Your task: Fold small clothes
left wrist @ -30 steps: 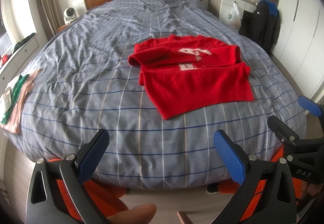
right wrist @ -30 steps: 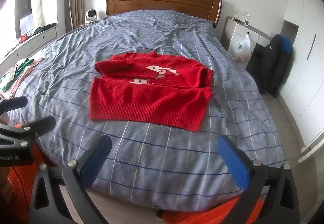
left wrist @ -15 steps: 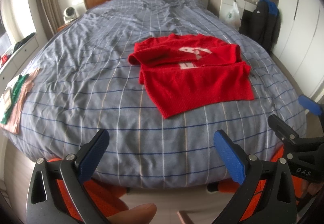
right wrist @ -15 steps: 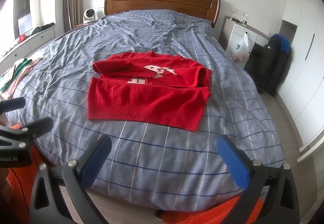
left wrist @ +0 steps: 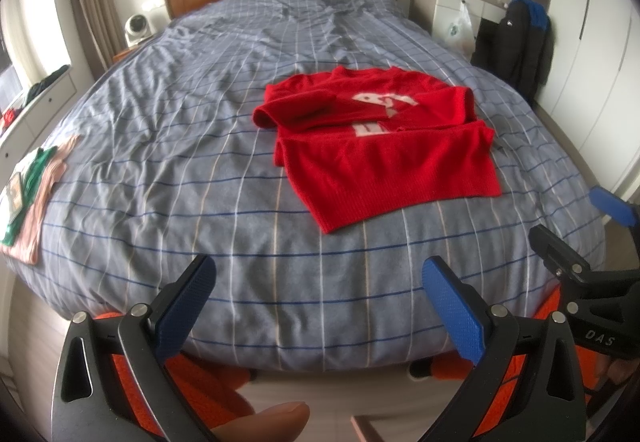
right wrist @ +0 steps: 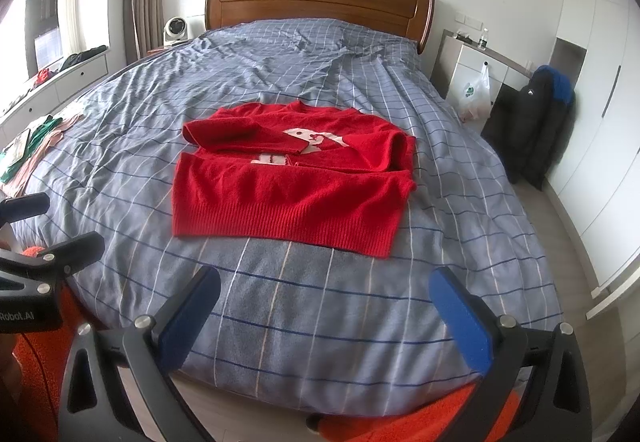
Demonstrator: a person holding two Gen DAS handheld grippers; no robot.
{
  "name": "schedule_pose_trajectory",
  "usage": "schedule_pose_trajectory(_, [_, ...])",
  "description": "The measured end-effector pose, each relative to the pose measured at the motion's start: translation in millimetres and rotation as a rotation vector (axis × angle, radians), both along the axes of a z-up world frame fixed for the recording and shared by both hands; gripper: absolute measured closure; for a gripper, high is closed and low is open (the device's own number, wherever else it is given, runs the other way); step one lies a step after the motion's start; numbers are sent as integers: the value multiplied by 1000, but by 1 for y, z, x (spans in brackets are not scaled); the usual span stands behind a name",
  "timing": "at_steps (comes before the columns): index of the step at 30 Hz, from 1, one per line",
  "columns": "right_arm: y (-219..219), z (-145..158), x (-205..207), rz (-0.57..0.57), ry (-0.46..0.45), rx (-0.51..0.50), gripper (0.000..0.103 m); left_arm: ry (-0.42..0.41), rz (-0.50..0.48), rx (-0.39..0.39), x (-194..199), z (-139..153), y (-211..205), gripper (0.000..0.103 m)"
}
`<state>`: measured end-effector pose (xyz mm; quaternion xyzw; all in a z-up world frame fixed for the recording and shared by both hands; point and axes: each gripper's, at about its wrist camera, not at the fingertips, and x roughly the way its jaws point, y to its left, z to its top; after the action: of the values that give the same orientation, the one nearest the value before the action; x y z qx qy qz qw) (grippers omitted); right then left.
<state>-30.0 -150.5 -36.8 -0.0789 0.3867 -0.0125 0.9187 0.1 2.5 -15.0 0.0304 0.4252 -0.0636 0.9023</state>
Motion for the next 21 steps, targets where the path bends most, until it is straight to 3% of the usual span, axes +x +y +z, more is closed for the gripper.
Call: schedule_pose_trajectory(21, [0, 2, -1, -7, -3, -3, 0, 0, -1, 2, 0, 0, 0, 0])
